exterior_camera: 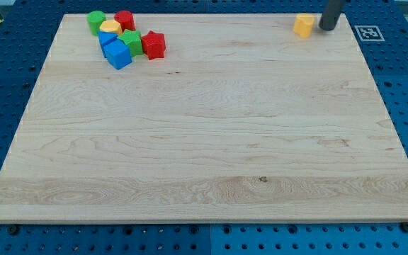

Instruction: Push the yellow heart slightly left and down

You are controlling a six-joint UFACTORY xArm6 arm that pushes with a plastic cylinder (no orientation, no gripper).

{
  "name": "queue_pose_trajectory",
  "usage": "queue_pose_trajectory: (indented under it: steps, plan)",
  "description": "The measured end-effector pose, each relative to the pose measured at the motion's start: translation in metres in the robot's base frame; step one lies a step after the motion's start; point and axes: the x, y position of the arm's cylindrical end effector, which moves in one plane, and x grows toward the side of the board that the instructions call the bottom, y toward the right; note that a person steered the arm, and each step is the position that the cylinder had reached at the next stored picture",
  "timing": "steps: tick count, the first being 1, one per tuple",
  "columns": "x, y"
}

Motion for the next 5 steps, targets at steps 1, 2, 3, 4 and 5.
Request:
queue_pose_trajectory:
  steps: [1,2,3,4,5]
  plan:
    - [-0.011,-0.027]
    - [-0.023,-0.044]
    - [-0.025,-0.047]
    - [-0.019,-0.047]
    - [-0.009,-0.049]
